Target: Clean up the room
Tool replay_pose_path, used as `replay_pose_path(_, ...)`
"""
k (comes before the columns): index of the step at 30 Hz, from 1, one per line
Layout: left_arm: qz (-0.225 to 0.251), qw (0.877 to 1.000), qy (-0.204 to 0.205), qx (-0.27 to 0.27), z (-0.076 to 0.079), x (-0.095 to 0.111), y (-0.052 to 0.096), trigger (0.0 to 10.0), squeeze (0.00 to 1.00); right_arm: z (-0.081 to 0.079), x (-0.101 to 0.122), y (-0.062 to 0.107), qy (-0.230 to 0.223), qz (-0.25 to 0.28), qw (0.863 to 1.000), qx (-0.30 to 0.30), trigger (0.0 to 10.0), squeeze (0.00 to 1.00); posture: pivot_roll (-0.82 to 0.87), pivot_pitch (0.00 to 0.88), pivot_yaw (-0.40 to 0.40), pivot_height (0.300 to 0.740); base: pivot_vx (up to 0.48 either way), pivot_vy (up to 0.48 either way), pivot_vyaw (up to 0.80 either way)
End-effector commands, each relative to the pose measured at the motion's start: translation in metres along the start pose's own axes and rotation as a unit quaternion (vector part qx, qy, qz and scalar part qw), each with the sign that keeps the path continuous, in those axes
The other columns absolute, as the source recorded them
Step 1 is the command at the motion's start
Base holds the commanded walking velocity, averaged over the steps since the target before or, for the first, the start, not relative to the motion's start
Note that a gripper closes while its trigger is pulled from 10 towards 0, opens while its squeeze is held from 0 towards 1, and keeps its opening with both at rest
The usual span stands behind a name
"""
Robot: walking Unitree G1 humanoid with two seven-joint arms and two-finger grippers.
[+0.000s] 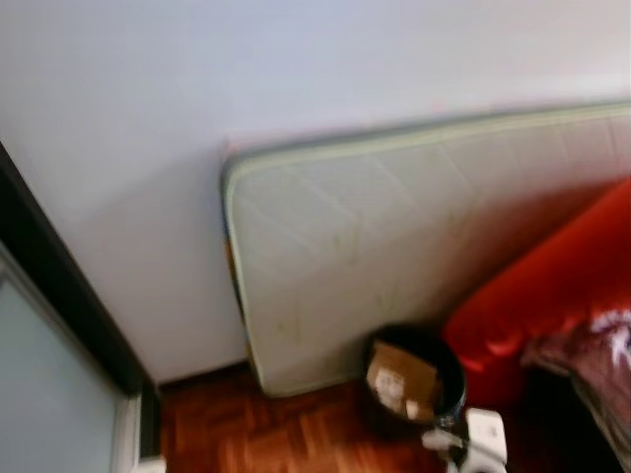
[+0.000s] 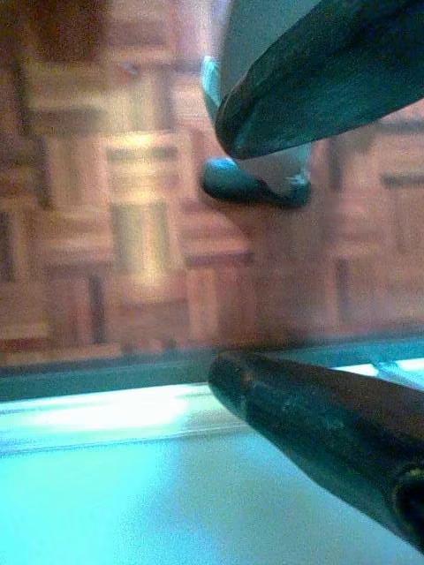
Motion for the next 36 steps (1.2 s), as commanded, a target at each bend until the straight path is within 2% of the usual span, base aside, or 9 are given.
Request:
replay_pose_path(1, 0.018, 1.0, 0.004, -0.004, -0.001, 0.008, -0.001, 10.0, 0.0, 0.015, 0.005, 0.002, -0.003, 0.006, 1.0, -0.02, 10.0, 0.0, 0.06, 0.0, -0.041, 0.74, 0.315, 0.0, 0.0)
replay_pose_path(8, 0.015, 1.0, 0.005, -0.002, -0.006, 0.006, 0.0, 10.0, 0.0, 0.015, 0.006, 0.002, -0.005, 0.008, 1.0, -0.021, 10.0, 0.0, 0.06, 0.0, -0.042, 0.74, 0.322, 0.0, 0.0)
replay_pose_path(17, 0.029, 0.999, 0.002, -0.012, 0.016, 0.029, -0.007, 10.0, 0.0, 0.014, 0.007, 0.001, 0.0, 0.009, 1.0, -0.018, 10.0, 0.0, 0.06, 0.0, -0.043, 0.74, 0.33, 0.0, 0.0)
replay_pose_path(22, 0.032, 0.999, 0.0, -0.017, 0.023, 0.029, -0.007, 10.0, 0.0, 0.013, 0.009, 0.001, 0.008, 0.013, 1.0, -0.015, 10.0, 0.0, 0.06, 0.0, -0.043, 0.74, 0.33, 0.0, 0.0)
replay_pose_path(27, 0.032, 0.999, 0.0, -0.016, 0.019, 0.023, -0.005, 10.0, 0.0, 0.012, 0.011, 0.001, 0.01, 0.017, 1.0, -0.012, 10.0, 0.0, 0.06, 0.0, -0.042, 0.74, 0.328, 0.0, 0.0)
replay_pose_path(30, 0.025, 1.0, 0.0, -0.011, 0.01, 0.012, -0.002, 10.0, 0.0, 0.012, 0.013, 0.001, 0.019, 0.024, 0.999, -0.013, 10.0, 0.0, 0.06, 0.0, -0.042, 0.74, 0.33, 0.0, 0.0)
replay_pose_path(36, 0.028, 1.0, -0.001, -0.008, 0.008, 0.02, -0.004, 10.0, 0.0, 0.013, 0.018, 0.002, 0.014, 0.045, 0.999, -0.019, 10.0, 0.0, 0.05, 0.0, -0.04, 0.74, 0.091, 0.0, 0.0)
Point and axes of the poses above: a point about 5 cm out from each wrist's last joint towards the gripper, its own y axis pointing back from the gripper into the wrist, its own x axis along the axis of the wrist's last joint, z = x × y, the point moved 5 cm from there along -y, pointing out of the wrist towards the gripper, and after that the axes turned 14 degrees about -y, right-handed, at the moved point
